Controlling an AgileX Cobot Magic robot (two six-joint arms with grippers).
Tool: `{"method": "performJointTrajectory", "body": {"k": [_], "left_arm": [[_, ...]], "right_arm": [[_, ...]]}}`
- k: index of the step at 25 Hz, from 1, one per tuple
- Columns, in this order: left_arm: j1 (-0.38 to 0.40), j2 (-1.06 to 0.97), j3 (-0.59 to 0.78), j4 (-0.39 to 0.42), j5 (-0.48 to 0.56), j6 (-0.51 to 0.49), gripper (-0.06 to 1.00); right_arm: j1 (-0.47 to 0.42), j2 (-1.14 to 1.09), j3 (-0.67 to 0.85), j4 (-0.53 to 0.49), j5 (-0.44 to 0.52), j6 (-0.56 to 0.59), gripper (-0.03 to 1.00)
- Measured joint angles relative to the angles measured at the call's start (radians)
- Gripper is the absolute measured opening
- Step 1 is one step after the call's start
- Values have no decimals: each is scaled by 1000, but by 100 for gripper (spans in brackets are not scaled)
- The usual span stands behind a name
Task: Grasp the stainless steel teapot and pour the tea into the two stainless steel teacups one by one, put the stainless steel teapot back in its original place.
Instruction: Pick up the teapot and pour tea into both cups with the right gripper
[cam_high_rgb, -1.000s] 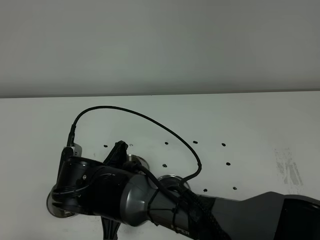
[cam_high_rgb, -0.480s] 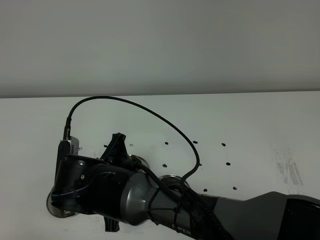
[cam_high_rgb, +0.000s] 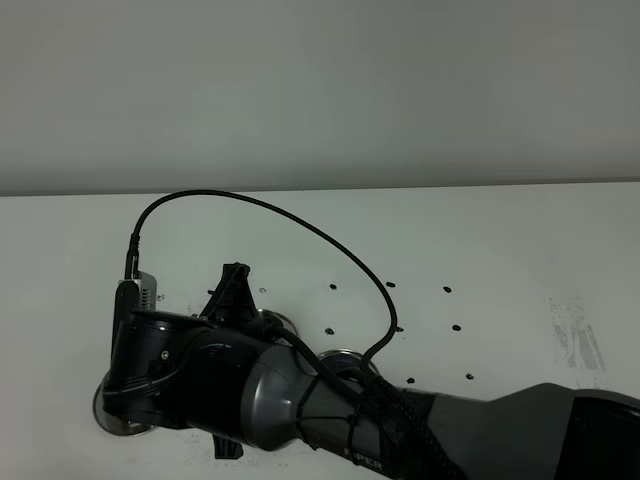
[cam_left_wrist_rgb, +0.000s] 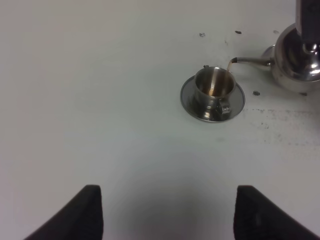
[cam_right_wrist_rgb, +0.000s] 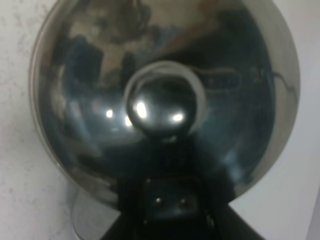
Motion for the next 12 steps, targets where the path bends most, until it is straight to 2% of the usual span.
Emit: {"method": "performJointTrajectory", "body": {"k": [12], "left_arm": [[0,0,0,0,0,0,61]], "right_arm": [[0,0,0,-16,0,0,21]]}}
